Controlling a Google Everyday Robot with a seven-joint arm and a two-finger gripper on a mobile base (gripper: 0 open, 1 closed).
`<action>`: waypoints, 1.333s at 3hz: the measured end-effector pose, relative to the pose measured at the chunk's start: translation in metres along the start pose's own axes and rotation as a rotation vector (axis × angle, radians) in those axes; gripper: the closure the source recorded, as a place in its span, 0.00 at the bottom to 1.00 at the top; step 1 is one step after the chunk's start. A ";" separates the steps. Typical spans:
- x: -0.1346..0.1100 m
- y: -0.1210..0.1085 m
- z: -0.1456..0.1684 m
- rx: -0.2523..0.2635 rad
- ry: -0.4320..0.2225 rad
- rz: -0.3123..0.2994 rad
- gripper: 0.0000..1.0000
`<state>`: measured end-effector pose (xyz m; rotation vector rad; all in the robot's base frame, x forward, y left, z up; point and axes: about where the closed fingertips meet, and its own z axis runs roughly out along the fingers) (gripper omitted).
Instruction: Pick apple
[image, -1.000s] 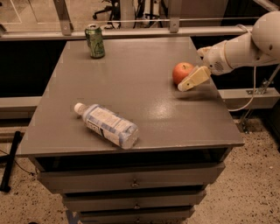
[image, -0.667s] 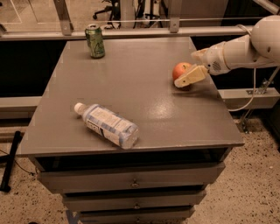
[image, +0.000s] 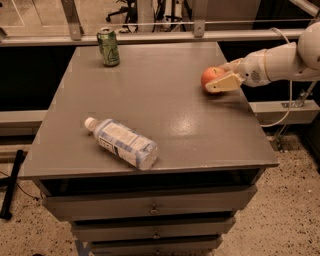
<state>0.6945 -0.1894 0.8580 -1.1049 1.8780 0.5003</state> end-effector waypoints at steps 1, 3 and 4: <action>-0.015 0.007 0.000 -0.055 -0.054 0.004 0.87; -0.118 0.062 -0.004 -0.308 -0.287 -0.084 1.00; -0.124 0.067 -0.007 -0.330 -0.301 -0.089 1.00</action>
Offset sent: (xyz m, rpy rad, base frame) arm -0.0201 0.0900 0.1171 0.3209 -0.0870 0.3628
